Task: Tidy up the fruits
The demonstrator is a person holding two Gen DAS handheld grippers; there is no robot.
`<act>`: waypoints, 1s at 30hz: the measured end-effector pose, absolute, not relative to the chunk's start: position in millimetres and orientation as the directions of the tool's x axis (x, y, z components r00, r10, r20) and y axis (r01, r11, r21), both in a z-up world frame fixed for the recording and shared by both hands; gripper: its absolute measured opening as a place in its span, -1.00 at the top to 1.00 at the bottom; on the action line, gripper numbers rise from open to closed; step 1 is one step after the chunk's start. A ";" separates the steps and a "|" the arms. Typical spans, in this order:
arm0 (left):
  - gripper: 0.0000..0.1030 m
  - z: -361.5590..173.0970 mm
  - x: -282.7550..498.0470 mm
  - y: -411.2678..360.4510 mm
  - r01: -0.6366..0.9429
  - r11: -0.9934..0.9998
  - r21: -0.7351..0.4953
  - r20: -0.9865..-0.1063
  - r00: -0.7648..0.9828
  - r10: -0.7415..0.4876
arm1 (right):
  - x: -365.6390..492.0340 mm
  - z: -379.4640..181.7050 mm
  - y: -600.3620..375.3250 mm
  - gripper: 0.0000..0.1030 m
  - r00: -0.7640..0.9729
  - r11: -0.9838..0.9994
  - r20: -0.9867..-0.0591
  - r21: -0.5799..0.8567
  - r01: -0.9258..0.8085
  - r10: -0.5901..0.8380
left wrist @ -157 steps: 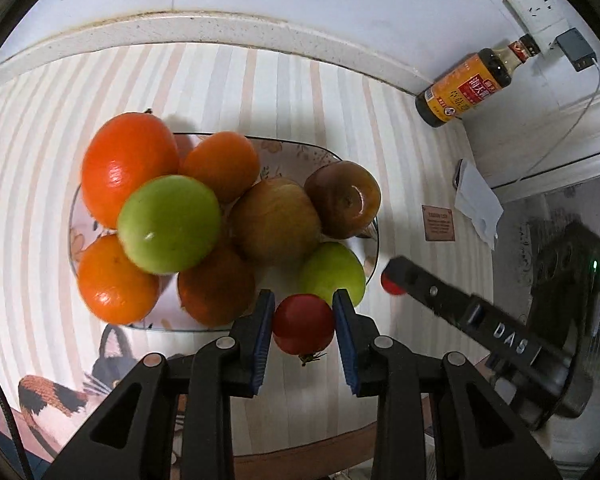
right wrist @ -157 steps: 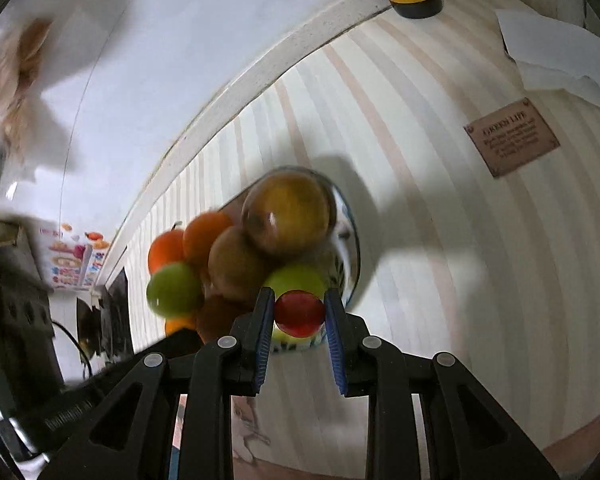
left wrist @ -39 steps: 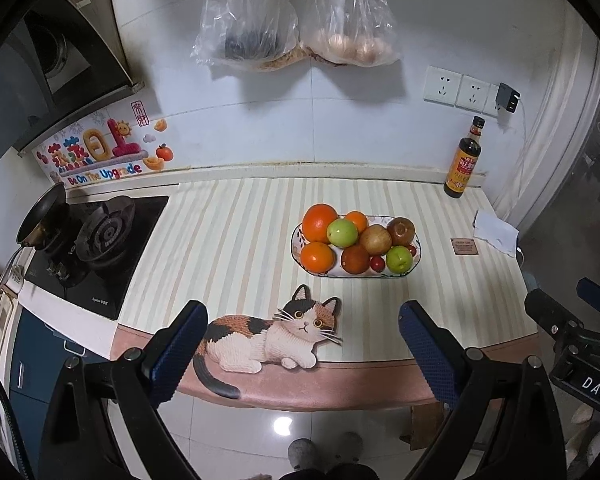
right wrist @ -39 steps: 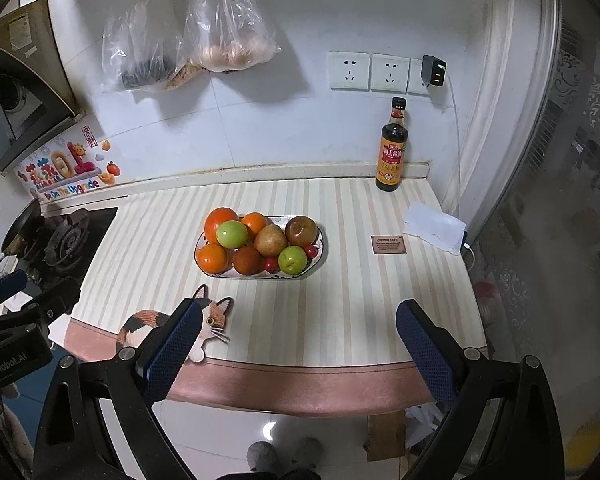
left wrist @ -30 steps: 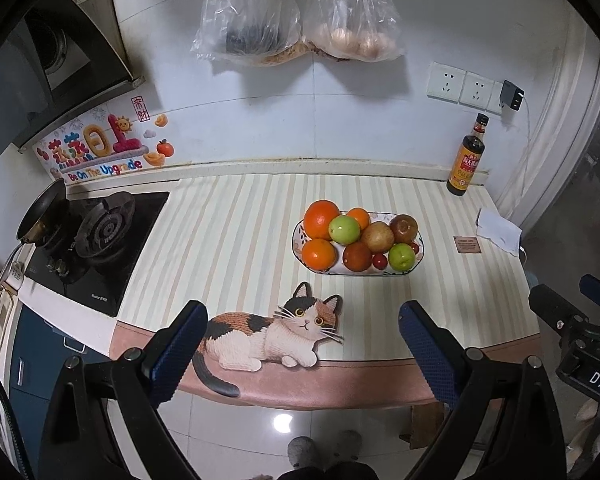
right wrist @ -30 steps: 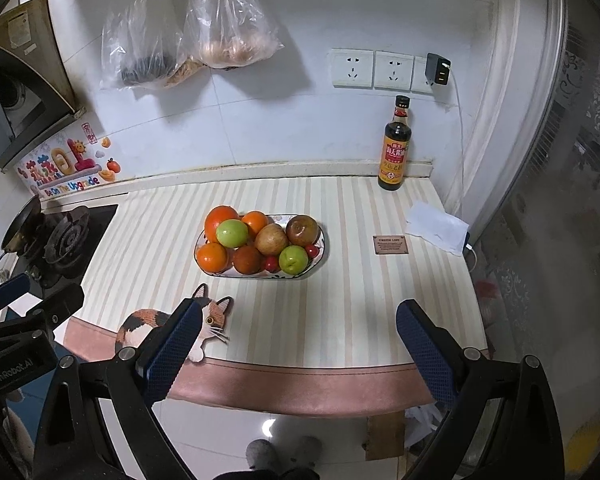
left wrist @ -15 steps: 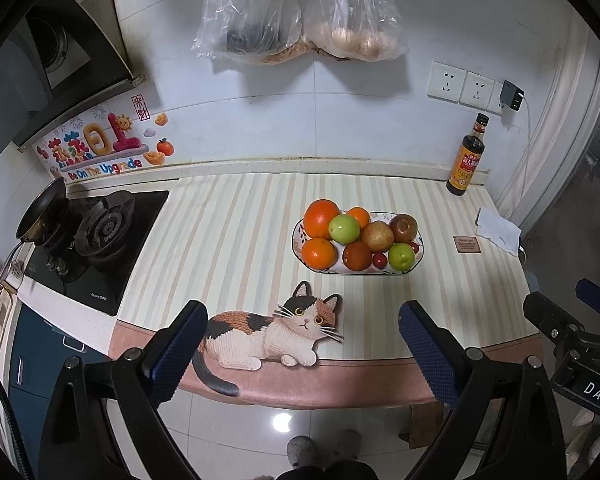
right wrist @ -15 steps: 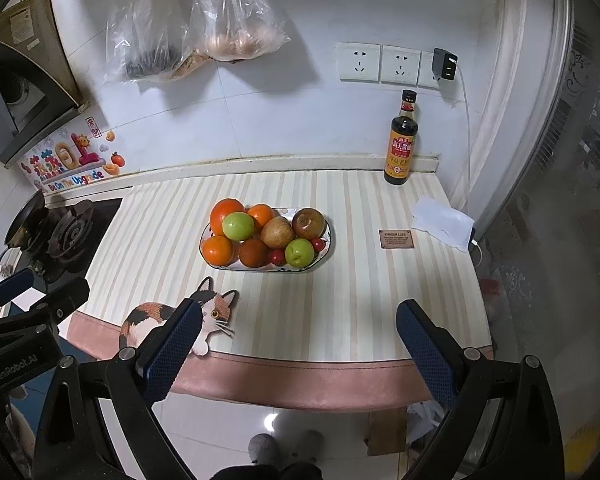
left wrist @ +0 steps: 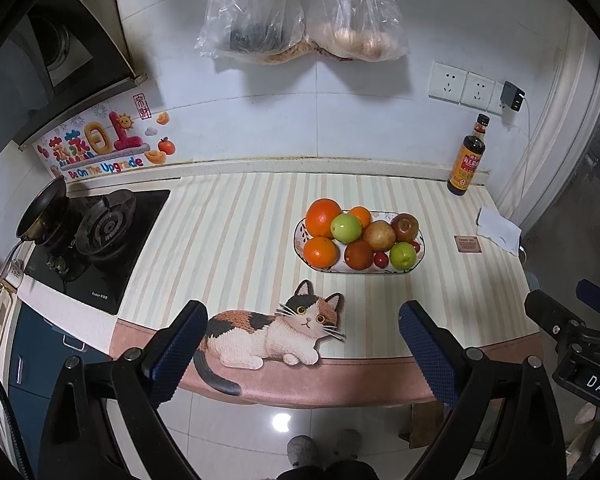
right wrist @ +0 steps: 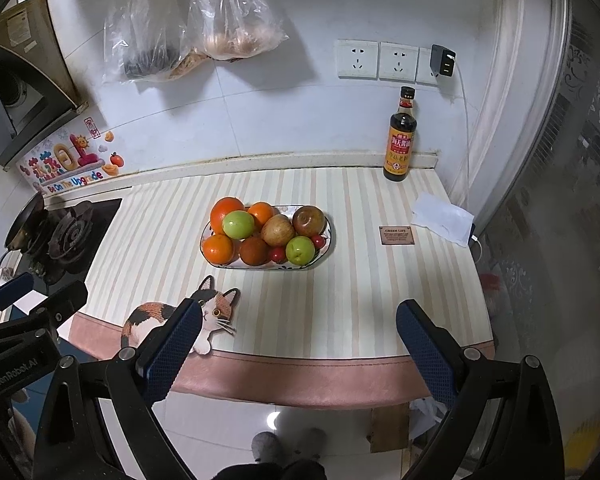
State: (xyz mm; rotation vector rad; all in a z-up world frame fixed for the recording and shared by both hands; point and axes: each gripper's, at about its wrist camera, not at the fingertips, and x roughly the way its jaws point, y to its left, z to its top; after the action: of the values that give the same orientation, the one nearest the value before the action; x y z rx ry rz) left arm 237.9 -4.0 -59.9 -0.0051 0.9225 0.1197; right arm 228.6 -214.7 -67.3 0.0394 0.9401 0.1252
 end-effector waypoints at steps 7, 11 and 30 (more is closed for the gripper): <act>-0.90 -59.7 236.7 -3.1 -0.107 0.993 0.047 -0.795 0.598 0.102 | 227.6 -68.0 -214.2 -0.93 0.581 0.992 -0.804 0.089 -0.087 0.123; -0.90 -58.8 236.9 -2.5 -0.106 0.993 0.048 -0.795 0.598 0.102 | 227.4 -67.6 -213.1 -0.94 0.582 0.992 -0.803 0.093 -0.085 0.125; -0.90 -54.2 236.0 4.2 -0.105 0.994 0.041 -0.792 0.603 0.096 | 224.6 -63.6 -206.1 -0.93 0.580 0.992 -0.805 0.095 -0.084 0.126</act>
State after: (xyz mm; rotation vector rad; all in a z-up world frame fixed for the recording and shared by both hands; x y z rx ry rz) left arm 236.0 4.2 -54.2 -0.0098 0.9162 0.1165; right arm 224.6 -206.1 -63.6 0.0479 0.9447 0.1233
